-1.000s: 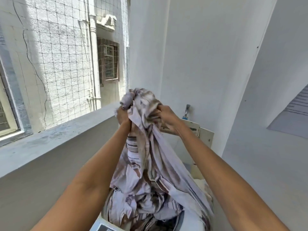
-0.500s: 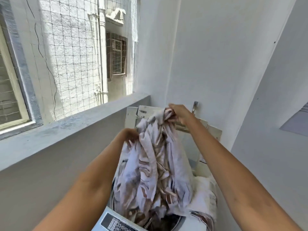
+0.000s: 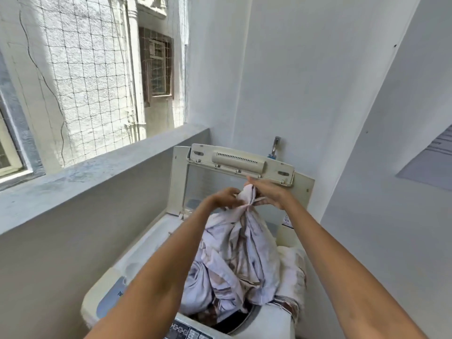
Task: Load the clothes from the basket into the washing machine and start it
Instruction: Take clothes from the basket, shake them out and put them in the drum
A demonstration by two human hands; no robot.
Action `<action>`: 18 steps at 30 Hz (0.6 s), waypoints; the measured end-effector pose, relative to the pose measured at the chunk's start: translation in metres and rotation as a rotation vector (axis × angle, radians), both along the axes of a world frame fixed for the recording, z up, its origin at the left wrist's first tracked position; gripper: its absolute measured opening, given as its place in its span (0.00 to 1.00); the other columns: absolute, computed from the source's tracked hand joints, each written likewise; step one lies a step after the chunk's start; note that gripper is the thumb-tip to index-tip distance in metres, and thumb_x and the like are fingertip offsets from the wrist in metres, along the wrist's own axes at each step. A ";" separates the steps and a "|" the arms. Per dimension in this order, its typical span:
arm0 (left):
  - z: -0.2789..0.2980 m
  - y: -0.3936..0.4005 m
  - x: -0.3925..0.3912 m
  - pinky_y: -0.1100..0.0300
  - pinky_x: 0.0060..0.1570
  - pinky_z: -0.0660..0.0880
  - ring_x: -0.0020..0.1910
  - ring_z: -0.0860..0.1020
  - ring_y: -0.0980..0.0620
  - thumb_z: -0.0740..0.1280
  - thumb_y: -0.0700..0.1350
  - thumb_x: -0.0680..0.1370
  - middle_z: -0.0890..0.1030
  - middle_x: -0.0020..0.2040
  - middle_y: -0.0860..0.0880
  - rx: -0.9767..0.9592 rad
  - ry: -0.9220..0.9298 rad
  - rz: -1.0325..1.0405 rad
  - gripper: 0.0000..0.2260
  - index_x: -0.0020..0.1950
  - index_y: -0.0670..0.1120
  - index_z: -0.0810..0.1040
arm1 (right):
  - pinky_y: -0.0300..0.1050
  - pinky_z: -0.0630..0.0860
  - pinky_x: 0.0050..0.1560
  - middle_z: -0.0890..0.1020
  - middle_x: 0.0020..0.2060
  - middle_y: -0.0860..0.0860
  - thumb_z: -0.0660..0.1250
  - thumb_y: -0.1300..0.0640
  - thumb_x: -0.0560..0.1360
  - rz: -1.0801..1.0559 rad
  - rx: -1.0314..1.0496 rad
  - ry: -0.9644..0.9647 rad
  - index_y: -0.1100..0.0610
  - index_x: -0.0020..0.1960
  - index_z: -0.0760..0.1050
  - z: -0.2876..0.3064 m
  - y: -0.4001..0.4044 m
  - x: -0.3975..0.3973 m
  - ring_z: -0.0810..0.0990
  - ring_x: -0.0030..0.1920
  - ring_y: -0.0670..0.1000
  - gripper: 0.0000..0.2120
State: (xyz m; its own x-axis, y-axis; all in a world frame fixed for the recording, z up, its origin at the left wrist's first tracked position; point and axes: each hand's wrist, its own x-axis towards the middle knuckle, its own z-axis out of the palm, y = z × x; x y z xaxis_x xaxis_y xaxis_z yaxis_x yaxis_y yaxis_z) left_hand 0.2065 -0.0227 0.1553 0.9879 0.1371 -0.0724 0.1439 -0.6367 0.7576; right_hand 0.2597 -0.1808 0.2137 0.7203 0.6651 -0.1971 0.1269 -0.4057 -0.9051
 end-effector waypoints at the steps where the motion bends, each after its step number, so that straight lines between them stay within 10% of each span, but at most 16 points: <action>1: -0.003 -0.006 0.005 0.58 0.38 0.66 0.31 0.70 0.61 0.68 0.45 0.77 0.73 0.34 0.49 0.003 -0.126 0.046 0.08 0.49 0.40 0.77 | 0.48 0.80 0.47 0.80 0.43 0.57 0.59 0.41 0.78 0.005 0.015 -0.060 0.55 0.52 0.76 -0.002 -0.001 0.002 0.79 0.39 0.50 0.18; 8: 0.022 -0.009 0.012 0.60 0.30 0.67 0.29 0.69 0.55 0.67 0.44 0.78 0.68 0.30 0.49 -0.551 -0.520 0.305 0.12 0.35 0.47 0.71 | 0.54 0.64 0.70 0.59 0.74 0.54 0.72 0.30 0.58 0.250 -0.578 -0.342 0.53 0.77 0.45 -0.070 -0.057 0.028 0.63 0.73 0.56 0.60; 10: 0.040 0.000 0.006 0.59 0.33 0.72 0.33 0.74 0.51 0.71 0.49 0.74 0.73 0.34 0.44 -0.750 -0.604 0.394 0.11 0.38 0.45 0.74 | 0.53 0.74 0.59 0.65 0.70 0.52 0.72 0.35 0.64 0.205 -0.604 -0.260 0.51 0.75 0.51 -0.097 -0.065 0.020 0.68 0.68 0.57 0.49; 13: 0.059 0.017 -0.007 0.59 0.36 0.73 0.38 0.75 0.49 0.71 0.50 0.74 0.75 0.38 0.42 -0.845 -0.691 0.461 0.12 0.45 0.42 0.76 | 0.41 0.74 0.31 0.76 0.44 0.56 0.64 0.49 0.78 0.066 -0.409 -0.091 0.54 0.54 0.69 -0.122 -0.058 -0.002 0.80 0.35 0.49 0.10; 18: 0.054 0.041 -0.031 0.60 0.29 0.66 0.28 0.70 0.56 0.66 0.42 0.78 0.70 0.28 0.51 -0.488 -0.539 0.385 0.08 0.41 0.39 0.75 | 0.43 0.64 0.34 0.72 0.29 0.52 0.57 0.64 0.78 -0.205 -0.087 -0.229 0.53 0.31 0.71 -0.077 -0.006 0.002 0.69 0.33 0.50 0.18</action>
